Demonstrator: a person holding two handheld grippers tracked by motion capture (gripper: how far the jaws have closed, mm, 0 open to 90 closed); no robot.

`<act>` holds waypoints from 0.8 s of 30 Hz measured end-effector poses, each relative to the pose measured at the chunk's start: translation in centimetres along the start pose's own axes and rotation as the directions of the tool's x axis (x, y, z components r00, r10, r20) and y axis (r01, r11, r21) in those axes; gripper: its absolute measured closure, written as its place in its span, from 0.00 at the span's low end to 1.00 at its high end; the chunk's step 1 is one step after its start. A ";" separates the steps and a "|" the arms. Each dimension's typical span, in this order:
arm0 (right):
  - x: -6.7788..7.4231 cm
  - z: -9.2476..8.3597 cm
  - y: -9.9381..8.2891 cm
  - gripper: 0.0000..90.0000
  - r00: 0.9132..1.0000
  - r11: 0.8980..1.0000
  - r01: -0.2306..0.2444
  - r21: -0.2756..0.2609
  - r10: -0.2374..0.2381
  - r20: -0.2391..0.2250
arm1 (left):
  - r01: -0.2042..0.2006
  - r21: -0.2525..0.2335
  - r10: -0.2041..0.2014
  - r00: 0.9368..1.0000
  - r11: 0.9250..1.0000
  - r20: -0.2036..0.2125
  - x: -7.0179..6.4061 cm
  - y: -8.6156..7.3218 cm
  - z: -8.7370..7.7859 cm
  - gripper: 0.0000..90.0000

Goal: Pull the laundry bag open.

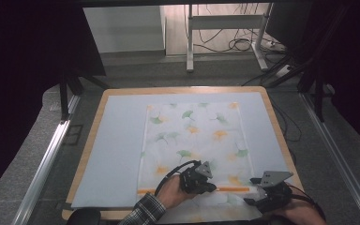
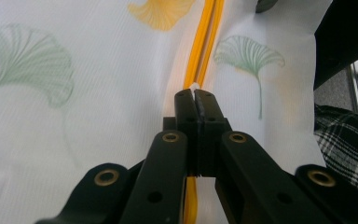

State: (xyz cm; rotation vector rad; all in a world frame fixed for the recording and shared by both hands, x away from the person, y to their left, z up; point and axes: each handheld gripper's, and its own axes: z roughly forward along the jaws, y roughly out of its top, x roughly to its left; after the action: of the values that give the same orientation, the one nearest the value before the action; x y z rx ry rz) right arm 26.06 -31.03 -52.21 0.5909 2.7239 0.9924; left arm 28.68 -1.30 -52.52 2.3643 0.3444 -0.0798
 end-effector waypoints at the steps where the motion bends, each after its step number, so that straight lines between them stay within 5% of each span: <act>1: 0.0 0.0 0.0 0.26 1.000 1.000 0.001 -0.001 -0.001 0.000 | 0.001 0.002 -0.001 1.000 1.000 0.000 0.0 -0.1 -0.1 1.00; 24: 0.0 0.0 -0.1 0.26 1.000 1.000 -0.003 -0.010 0.003 0.000 | 0.054 -0.020 -0.055 0.998 0.998 -0.025 0.2 -2.9 -2.4 1.00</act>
State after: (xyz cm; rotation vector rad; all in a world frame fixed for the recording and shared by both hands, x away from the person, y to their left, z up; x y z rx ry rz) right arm 26.03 -31.12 -52.28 0.5933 2.7175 1.0059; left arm 28.00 2.42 -52.75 2.3392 0.4206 -0.0715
